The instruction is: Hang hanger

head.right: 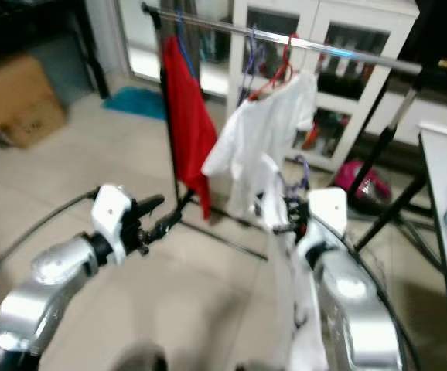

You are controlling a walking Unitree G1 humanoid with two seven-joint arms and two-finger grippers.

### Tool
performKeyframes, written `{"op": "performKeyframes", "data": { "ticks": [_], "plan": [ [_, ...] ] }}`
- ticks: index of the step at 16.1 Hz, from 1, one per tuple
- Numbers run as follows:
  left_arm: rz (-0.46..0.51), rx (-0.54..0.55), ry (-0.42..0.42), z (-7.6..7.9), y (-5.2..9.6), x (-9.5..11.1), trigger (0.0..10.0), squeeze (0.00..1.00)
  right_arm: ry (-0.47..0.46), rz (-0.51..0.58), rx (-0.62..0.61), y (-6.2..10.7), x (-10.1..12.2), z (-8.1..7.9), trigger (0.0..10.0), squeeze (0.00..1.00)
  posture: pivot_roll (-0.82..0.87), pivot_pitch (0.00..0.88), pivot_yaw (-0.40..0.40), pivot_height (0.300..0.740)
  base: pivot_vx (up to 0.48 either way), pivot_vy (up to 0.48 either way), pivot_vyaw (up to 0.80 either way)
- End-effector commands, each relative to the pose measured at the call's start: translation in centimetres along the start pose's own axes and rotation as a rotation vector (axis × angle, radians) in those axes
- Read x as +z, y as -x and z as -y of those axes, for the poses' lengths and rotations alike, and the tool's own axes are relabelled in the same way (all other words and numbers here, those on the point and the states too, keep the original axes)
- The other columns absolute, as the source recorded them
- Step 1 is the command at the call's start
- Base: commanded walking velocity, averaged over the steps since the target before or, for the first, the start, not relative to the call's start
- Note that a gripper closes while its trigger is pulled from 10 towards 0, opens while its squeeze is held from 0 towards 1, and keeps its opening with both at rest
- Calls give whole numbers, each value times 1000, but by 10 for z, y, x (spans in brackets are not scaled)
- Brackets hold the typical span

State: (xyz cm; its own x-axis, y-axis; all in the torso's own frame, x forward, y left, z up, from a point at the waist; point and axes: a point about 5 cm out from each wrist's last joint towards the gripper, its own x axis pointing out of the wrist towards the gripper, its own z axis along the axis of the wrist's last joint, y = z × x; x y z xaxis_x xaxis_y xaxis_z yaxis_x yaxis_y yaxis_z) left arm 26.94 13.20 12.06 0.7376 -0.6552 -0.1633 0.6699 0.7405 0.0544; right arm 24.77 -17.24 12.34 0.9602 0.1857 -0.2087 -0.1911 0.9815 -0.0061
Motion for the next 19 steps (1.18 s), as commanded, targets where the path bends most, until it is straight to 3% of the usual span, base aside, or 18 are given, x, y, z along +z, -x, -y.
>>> {"op": "performKeyframes", "data": {
  "ticks": [1,2,3,4,5,8,9,10,11,13,14,16,17,19],
  "plan": [
    [-14,-7,-27,-2,-5,2,10000,0,19,40,52,-4,9,-7,0,0,-4,0,-32,740,0,0,0],
    [-45,-7,6,-5,-13,0,10000,0,32,68,100,-11,17,-14,0,0,-8,0,-30,740,0,0,0],
    [-57,-5,37,-9,-18,0,10000,251,42,95,144,-15,24,-21,0,0,-9,0,-27,740,0,0,0],
    [-52,5,65,-12,-22,2,10000,251,54,114,183,-16,28,-27,0,0,-9,0,-27,740,0,0,0],
    [-36,-16,75,-14,-31,9,10000,1000,58,135,254,-18,34,-38,0,0,-12,0,-28,740,0,0,0],
    [-28,-45,72,-15,-48,17,10000,1000,59,155,352,-20,40,-51,0,0,-21,0,-33,740,0,0,0],
    [-28,-61,61,-15,-55,21,10000,957,65,160,384,-20,43,-55,0,0,-26,0,-31,740,0,0,0],
    [-21,-67,60,-15,-59,25,10000,349,73,163,399,-21,44,-56,0,0,-27,0,-31,740,0,0,0],
    [-18,-72,69,-15,-62,26,10000,0,78,165,409,-21,45,-56,0,0,-28,0,-31,740,0,0,0],
    [-29,-69,87,-14,-65,24,10000,0,73,167,416,-21,45,-56,0,0,-31,0,-31,740,0,0,0],
    [-28,-79,94,-14,-66,22,5608,0,72,168,425,-20,46,-57,0,0,-33,0,-31,740,0,0,0],
    [-31,-86,87,-11,-67,21,667,0,69,167,435,-20,46,-57,0,0,-32,0,-31,740,0,0,0],
    [-45,-35,87,-16,-68,18,39,0,59,172,448,-19,47,-58,0,0,-33,0,-31,740,0,0,0],
    [-37,28,98,-25,-70,18,0,0,40,185,473,-18,50,-59,0,0,-33,0,-34,740,0,0,0]
  ]
}}
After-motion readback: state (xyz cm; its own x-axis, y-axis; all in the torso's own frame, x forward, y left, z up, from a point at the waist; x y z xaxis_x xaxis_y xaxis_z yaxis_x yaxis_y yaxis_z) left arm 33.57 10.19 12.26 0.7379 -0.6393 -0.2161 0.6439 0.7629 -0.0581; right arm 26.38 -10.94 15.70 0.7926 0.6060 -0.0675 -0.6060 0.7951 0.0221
